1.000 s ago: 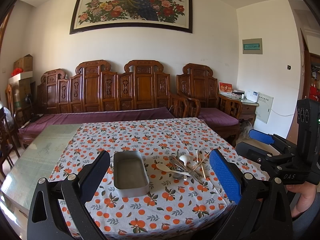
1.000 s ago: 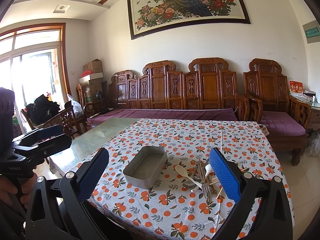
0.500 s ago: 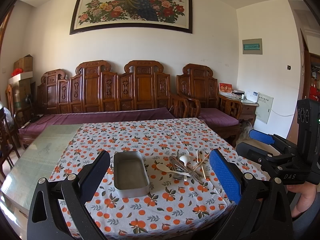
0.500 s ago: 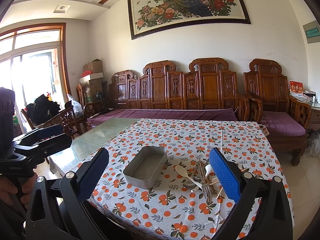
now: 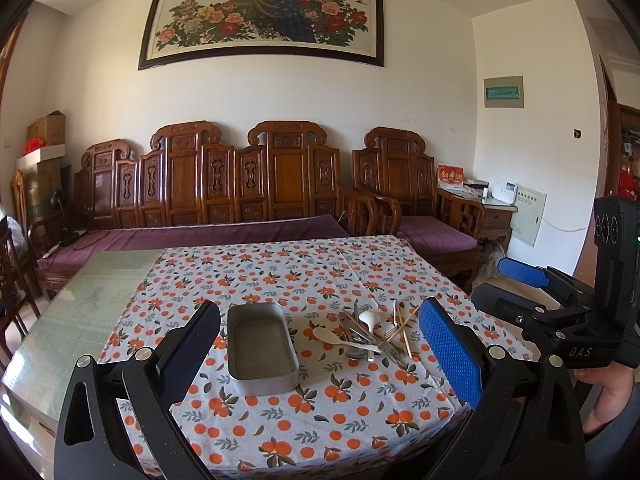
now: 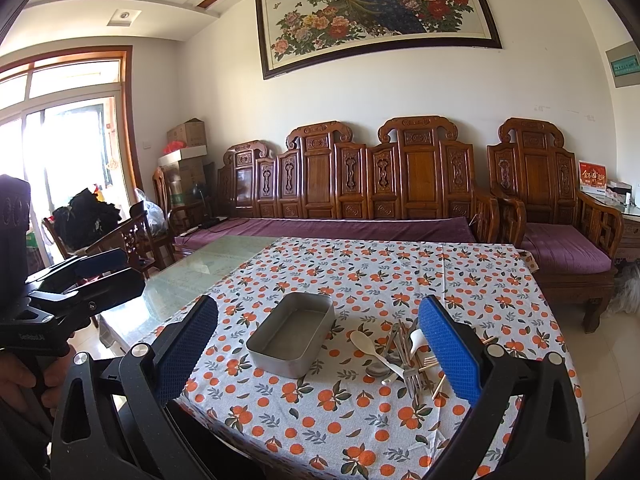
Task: Organize utensils
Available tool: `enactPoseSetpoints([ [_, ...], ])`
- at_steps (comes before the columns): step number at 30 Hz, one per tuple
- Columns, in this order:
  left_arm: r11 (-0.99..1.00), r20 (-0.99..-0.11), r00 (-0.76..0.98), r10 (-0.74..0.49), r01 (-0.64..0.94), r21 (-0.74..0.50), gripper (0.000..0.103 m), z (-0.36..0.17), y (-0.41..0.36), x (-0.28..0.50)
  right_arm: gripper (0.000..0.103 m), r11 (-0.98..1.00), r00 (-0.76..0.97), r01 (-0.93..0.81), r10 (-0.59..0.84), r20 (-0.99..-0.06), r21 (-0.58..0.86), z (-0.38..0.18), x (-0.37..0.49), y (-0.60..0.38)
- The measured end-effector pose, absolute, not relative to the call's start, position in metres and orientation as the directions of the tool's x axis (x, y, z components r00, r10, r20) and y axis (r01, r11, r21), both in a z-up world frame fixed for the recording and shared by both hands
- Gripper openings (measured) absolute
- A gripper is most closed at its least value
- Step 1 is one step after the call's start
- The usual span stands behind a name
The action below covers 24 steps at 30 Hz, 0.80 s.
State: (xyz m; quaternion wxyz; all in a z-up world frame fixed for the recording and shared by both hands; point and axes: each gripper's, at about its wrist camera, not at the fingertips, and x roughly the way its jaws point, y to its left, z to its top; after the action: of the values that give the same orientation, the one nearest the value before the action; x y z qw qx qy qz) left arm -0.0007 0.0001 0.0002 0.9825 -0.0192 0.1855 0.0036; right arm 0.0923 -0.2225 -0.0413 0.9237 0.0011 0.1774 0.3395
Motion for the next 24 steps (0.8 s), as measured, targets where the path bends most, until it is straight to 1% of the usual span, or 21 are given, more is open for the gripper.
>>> enactPoseSetpoints([
  [18, 0.999, -0.368, 0.93, -0.001, -0.014, -0.037, 0.096, -0.005, 0.0, 0.0, 0.1, 0.769, 0.706, -0.627, 0.628, -0.328, 0.123, -0.042, 0.092, -0.223],
  [24, 0.999, -0.391, 0.92, 0.005, -0.022, -0.04, 0.096, -0.012, 0.0, 0.006, 0.1, 0.781, 0.71, -0.613, 0.612, -0.349, 0.122, -0.046, 0.095, -0.221],
])
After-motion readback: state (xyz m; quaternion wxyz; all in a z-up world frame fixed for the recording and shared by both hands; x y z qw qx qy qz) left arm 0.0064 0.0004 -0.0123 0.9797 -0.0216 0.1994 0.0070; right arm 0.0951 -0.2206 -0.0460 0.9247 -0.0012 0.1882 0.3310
